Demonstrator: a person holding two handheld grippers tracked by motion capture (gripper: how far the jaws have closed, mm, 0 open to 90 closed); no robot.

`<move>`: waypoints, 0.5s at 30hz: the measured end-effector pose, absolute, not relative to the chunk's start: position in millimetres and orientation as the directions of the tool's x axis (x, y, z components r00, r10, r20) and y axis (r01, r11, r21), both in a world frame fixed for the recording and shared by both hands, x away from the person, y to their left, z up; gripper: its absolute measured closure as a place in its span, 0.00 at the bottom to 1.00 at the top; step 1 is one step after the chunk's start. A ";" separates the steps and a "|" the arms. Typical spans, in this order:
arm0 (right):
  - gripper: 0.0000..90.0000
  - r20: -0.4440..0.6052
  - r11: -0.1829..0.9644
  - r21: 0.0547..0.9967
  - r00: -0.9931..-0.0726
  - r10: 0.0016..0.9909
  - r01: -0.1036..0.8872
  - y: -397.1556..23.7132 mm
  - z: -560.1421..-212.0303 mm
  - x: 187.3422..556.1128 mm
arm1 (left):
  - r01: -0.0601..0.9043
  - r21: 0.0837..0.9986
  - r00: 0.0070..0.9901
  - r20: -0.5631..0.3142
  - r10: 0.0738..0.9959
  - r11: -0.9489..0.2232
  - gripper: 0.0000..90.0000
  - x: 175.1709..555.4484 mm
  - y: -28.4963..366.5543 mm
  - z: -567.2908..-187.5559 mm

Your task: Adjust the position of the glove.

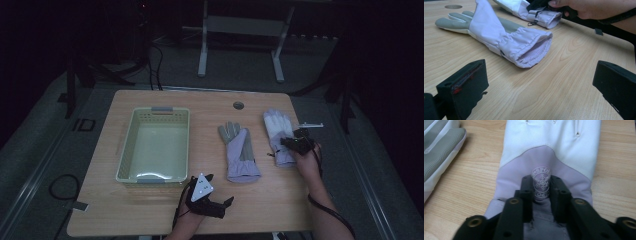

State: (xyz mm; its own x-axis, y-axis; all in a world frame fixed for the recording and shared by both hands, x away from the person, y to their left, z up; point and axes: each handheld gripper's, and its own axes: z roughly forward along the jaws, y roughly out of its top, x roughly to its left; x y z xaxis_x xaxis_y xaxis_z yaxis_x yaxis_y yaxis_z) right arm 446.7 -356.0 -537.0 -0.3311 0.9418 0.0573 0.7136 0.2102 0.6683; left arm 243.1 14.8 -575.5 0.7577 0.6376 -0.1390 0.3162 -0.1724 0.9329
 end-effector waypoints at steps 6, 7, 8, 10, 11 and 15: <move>0.89 0.100 0.152 0.684 -0.299 0.949 0.714 -360.3 -526.3 439.7 | 0.317 0.933 0.758 -0.140 0.637 -0.171 0.00 243.2 14.9 -575.5; 0.89 0.106 0.147 0.686 -0.297 0.949 0.713 -360.9 -524.5 438.1 | 0.317 0.933 0.758 -0.141 0.637 -0.171 0.00 243.3 14.9 -575.5; 0.90 0.102 0.149 0.691 -0.300 0.949 0.708 -361.7 -521.5 435.6 | 0.317 0.933 0.758 -0.141 0.637 -0.171 0.00 243.3 14.9 -575.5; 0.90 0.102 0.151 0.695 -0.304 0.947 0.703 -361.9 -515.4 430.7 | 0.317 0.933 0.758 -0.140 0.637 -0.171 0.00 243.3 14.9 -575.5; 0.90 0.106 0.152 0.695 -0.309 0.945 0.702 -362.2 -513.0 429.1 | 0.316 0.933 0.758 -0.140 0.637 -0.172 0.00 243.2 14.8 -575.5; 0.90 0.111 0.165 0.703 -0.336 0.935 0.692 -362.3 -491.9 414.7 | 0.317 0.933 0.757 -0.139 0.638 -0.172 0.00 243.2 14.8 -575.5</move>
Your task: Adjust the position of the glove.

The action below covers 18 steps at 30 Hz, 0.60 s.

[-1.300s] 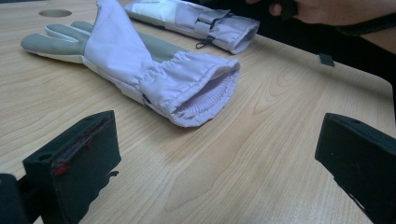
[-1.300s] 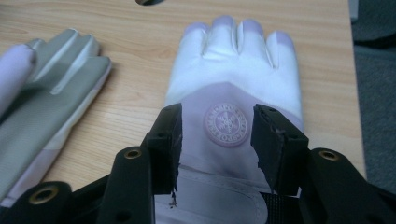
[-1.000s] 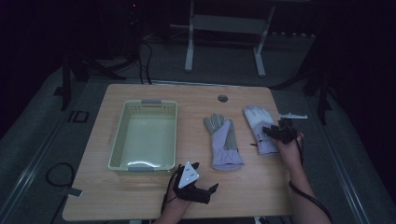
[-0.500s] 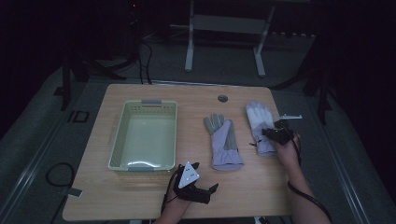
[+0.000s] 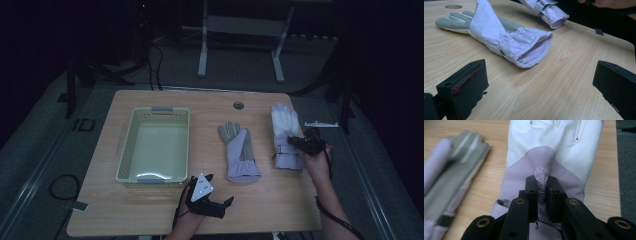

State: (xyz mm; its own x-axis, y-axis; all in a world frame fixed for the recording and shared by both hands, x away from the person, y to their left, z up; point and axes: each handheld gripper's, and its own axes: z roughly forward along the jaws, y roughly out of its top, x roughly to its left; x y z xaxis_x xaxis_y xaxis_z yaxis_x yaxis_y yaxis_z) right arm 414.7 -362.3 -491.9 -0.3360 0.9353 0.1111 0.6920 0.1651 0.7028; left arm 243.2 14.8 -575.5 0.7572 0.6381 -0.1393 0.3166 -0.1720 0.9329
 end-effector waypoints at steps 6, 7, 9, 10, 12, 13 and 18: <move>0.90 0.094 0.174 0.722 -0.344 0.934 0.670 -361.0 -474.7 395.1 | 0.317 0.933 0.757 -0.140 0.639 -0.172 0.00 243.3 14.7 -575.5; 0.90 0.094 0.174 0.718 -0.342 0.935 0.674 -361.5 -473.3 392.0 | 0.317 0.933 0.757 -0.139 0.639 -0.172 0.00 243.2 14.7 -575.5; 0.90 0.097 0.173 0.708 -0.337 0.937 0.684 -361.7 -474.5 386.3 | 0.316 0.933 0.758 -0.138 0.638 -0.173 0.00 243.2 14.8 -575.4; 0.90 0.082 0.180 0.705 -0.330 0.940 0.686 -360.8 -477.8 381.7 | 0.316 0.933 0.757 -0.138 0.638 -0.173 0.00 243.2 14.7 -575.5; 0.90 0.090 0.169 0.701 -0.321 0.943 0.692 -361.6 -483.6 378.3 | 0.317 0.933 0.757 -0.139 0.639 -0.172 0.00 243.2 14.8 -575.4; 0.90 0.090 0.169 0.701 -0.321 0.943 0.692 -361.6 -483.6 378.3 | 0.317 0.933 0.757 -0.139 0.639 -0.172 0.00 243.2 14.8 -575.5; 0.90 0.087 0.168 0.687 -0.310 0.947 0.707 -360.1 -502.7 378.2 | 0.318 0.933 0.756 -0.141 0.639 -0.170 0.00 243.2 14.6 -575.5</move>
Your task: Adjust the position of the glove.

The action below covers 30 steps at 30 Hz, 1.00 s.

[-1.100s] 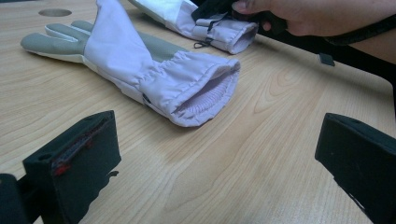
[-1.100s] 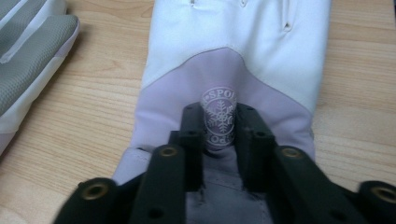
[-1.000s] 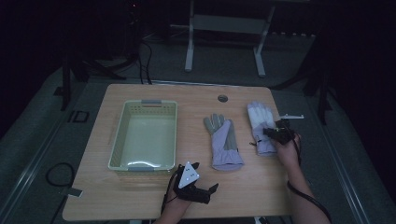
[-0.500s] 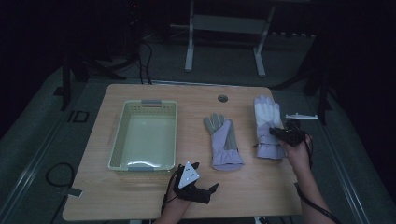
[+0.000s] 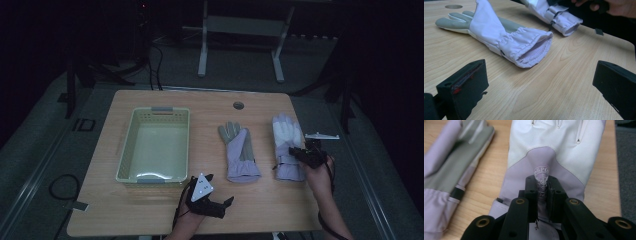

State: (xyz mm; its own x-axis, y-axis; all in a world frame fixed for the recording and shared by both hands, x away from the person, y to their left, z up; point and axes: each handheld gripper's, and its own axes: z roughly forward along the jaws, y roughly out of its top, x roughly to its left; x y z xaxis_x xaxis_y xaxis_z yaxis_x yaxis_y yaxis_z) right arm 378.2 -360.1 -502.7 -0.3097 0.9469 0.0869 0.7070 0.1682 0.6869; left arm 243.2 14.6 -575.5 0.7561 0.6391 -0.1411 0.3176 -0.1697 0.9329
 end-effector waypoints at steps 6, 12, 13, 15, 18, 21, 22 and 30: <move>0.88 0.080 0.175 0.665 -0.302 0.950 0.727 -354.7 -521.3 383.0 | 0.318 0.932 0.757 -0.140 0.638 -0.172 0.00 243.3 14.8 -575.5; 0.85 0.077 0.172 0.665 -0.296 0.952 0.727 -353.8 -529.1 384.0 | 0.317 0.932 0.758 -0.139 0.638 -0.173 0.00 243.2 14.9 -575.4; 0.82 0.073 0.178 0.665 -0.300 0.951 0.725 -353.7 -529.4 384.0 | 0.317 0.932 0.758 -0.139 0.638 -0.174 0.00 243.2 15.0 -575.4; 0.76 0.074 0.181 0.674 -0.309 0.948 0.717 -354.7 -527.4 383.8 | 0.317 0.932 0.757 -0.139 0.638 -0.174 0.00 243.2 14.9 -575.4; 0.72 0.079 0.189 0.693 -0.334 0.939 0.696 -356.4 -520.5 382.4 | 0.317 0.932 0.758 -0.138 0.638 -0.174 0.00 243.2 14.9 -575.4; 0.65 0.066 0.213 0.689 -0.353 0.933 0.693 -355.5 -520.7 384.1 | 0.318 0.933 0.757 -0.141 0.638 -0.172 0.00 243.2 14.8 -575.5; 0.63 0.064 0.216 0.688 -0.354 0.933 0.693 -355.4 -521.8 384.9 | 0.318 0.933 0.757 -0.141 0.638 -0.171 0.00 243.2 14.8 -575.5; 0.71 0.074 0.217 0.686 -0.364 0.929 0.694 -358.7 -540.9 388.4 | 0.317 0.932 0.757 -0.137 0.638 -0.176 0.00 243.0 14.7 -575.4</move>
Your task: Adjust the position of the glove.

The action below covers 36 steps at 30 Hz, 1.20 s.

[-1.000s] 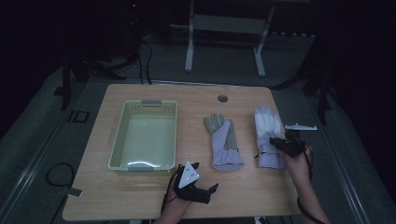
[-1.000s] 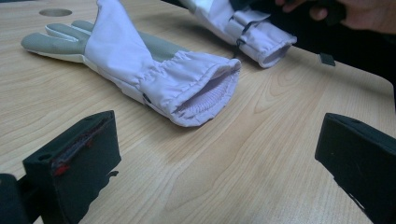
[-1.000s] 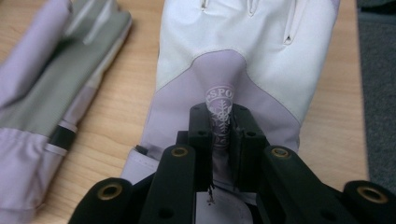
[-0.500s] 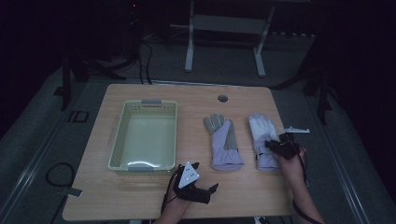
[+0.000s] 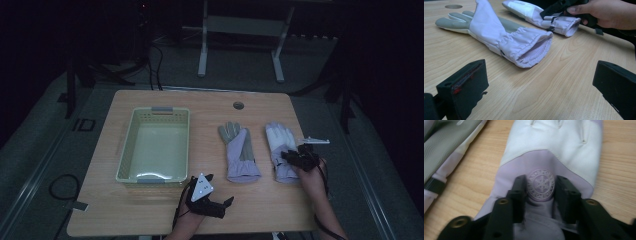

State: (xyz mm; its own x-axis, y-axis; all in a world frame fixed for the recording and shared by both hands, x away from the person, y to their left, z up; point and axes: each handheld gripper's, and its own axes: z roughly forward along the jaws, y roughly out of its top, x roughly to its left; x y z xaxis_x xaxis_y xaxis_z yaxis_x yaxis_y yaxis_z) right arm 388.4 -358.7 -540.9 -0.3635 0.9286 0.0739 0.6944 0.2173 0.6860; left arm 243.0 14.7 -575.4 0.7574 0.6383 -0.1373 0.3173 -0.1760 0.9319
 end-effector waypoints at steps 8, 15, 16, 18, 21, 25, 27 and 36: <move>0.88 0.103 0.184 0.679 -0.341 0.935 0.711 -358.9 -532.5 385.0 | 0.318 0.932 0.756 -0.139 0.639 -0.174 0.00 243.2 14.8 -575.4; 0.90 0.097 0.182 0.710 -0.351 0.931 0.680 -359.4 -491.0 377.1 | 0.319 0.932 0.755 -0.140 0.640 -0.173 0.00 243.3 14.8 -575.4; 0.90 0.105 0.168 0.722 -0.346 0.932 0.672 -359.0 -484.9 376.3 | 0.319 0.932 0.755 -0.141 0.640 -0.171 0.00 243.2 14.7 -575.5; 0.90 0.112 0.161 0.734 -0.352 0.929 0.660 -356.9 -474.5 374.7 | 0.318 0.932 0.755 -0.139 0.641 -0.173 0.00 243.2 14.7 -575.4; 0.90 0.124 0.146 0.758 -0.359 0.925 0.636 -349.6 -455.9 370.2 | 0.318 0.932 0.755 -0.138 0.641 -0.174 0.00 243.4 14.9 -575.4; 0.90 0.108 0.163 0.780 -0.386 0.916 0.605 -334.0 -434.4 363.6 | 0.318 0.932 0.754 -0.139 0.642 -0.172 0.00 243.2 14.8 -575.4; 0.90 0.108 0.164 0.792 -0.399 0.911 0.588 -326.0 -425.1 360.3 | 0.318 0.932 0.755 -0.139 0.641 -0.173 0.00 243.3 14.9 -575.4; 0.89 0.116 0.182 0.797 -0.442 0.890 0.576 -281.0 -409.5 355.7 | 0.316 0.933 0.756 -0.137 0.641 -0.173 0.00 243.0 14.8 -575.4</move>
